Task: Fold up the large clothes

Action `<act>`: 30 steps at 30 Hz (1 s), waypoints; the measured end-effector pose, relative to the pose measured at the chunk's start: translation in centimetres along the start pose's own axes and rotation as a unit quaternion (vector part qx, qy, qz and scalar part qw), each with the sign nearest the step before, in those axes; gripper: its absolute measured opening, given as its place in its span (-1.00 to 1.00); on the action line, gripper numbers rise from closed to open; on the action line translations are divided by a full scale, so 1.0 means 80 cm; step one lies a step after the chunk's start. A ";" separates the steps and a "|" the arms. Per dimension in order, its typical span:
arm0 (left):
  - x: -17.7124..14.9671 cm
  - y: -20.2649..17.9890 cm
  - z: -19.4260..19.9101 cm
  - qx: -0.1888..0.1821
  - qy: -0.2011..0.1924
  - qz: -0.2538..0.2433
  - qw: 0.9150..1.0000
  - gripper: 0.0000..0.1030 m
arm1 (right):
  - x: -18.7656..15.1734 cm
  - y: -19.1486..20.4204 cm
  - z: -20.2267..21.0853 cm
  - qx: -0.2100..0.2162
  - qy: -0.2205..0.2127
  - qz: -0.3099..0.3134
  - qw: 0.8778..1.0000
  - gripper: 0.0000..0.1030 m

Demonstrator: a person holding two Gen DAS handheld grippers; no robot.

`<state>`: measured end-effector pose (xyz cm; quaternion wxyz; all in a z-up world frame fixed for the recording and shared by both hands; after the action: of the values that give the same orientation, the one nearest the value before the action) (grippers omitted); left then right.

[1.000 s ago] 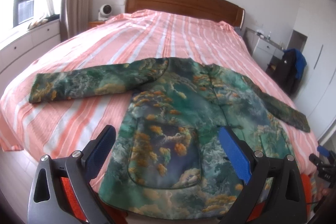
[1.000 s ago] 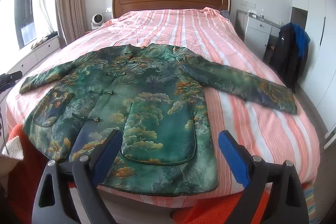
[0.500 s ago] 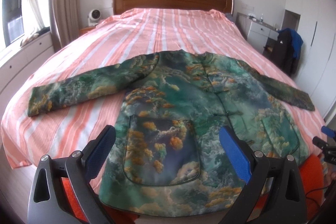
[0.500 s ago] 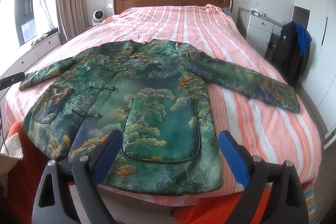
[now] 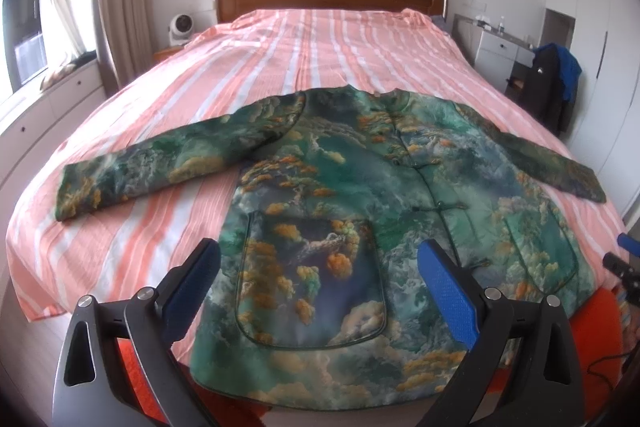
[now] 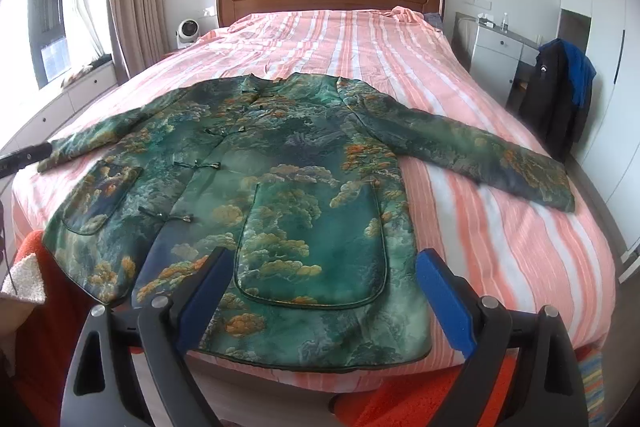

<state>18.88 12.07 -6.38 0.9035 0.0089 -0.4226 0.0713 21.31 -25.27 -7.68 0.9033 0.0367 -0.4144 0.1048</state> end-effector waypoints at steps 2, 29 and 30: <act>0.001 0.000 0.000 0.002 -0.001 -0.002 1.000 0.92 | 0.006 -0.019 -0.001 0.024 -0.007 -0.026 0.999 0.78; 0.003 0.006 -0.004 0.021 0.004 -0.005 1.000 0.92 | 0.062 -0.477 -0.166 -0.028 -0.086 -0.486 0.869 -0.78; 0.002 0.007 -0.007 0.016 0.005 -0.001 1.000 0.92 | 0.102 -0.449 -0.153 -0.012 -0.098 -0.440 0.893 -0.78</act>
<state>19.37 12.65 -6.65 0.9055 0.0238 -0.4166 0.0770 43.47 -57.15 -8.77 0.8124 0.2141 -0.4431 -0.3128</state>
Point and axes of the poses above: each gripper's, at about its wrist camera, not at the fingertips, and z roughly against the way its jaws point, y to its left, x to its top, the point moved 1 cm from there along -z, roughly the way its jaws point, and after that the axes turned 1 degree about z, right-handed, at the moved point
